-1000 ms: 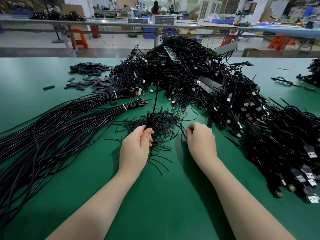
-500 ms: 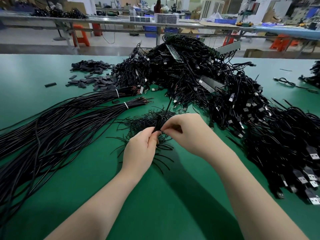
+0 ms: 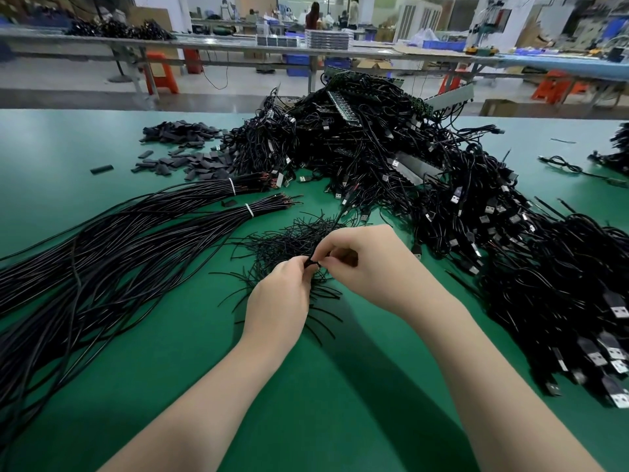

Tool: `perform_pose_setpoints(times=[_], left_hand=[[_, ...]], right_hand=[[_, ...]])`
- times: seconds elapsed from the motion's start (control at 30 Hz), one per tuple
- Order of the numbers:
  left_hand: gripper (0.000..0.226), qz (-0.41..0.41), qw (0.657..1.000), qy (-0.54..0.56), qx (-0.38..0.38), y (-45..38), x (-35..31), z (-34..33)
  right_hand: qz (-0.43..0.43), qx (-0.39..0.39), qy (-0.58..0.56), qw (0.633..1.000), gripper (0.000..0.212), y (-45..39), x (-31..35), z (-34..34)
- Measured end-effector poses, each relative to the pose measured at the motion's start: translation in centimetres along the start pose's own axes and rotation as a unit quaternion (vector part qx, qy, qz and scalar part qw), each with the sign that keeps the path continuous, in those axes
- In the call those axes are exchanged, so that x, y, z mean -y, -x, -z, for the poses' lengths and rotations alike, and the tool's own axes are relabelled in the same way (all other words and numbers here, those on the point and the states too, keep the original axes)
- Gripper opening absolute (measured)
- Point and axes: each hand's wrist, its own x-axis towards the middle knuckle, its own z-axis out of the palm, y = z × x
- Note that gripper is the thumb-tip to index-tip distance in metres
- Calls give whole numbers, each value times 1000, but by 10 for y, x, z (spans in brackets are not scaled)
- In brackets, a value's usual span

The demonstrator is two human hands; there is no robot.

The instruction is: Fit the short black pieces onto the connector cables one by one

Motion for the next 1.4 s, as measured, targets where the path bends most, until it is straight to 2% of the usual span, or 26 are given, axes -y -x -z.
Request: perform_pose_setpoints(times=[0.13,0.27,0.37,0.5,0.6,0.8,1.03,1.17,1.27,1.4], left_hand=[[26,-30,999,-43,-2,1,-2,1],[26,-53,998,16,0,2,-4,4],[34,-46,998,42,18,1,-1,2],[28,-13,998,65,13,-2,3,2],[30,-23,998,53,20,0,1,2],[39,-37,998,41,43,0,-1,3],[29,-64,997,-5,30,2,-8,5],[24,-96,993,-69,18,3,-12,2],[20,-119,990,-71,-2,5,-14,4],[18,-168,982,-82,-8,5,-14,3]], right_hand=[[19,17,50,998,26,-2,2,-5],[-23,31,68,997,25,-4,-6,-8],[-45,26,38,998,25,-3,-11,-11],[-28,-1,-13,1000,20,-1,-11,-12],[-23,-36,-65,997,17,-1,-11,-11],[-32,-60,-66,996,16,-2,-10,-11],[-44,-77,-55,995,18,-3,-8,-13],[-36,-62,-38,997,15,-2,-6,-11],[-35,-16,-6,999,17,-2,-7,-1],[-27,36,53,998,8,0,-12,16]])
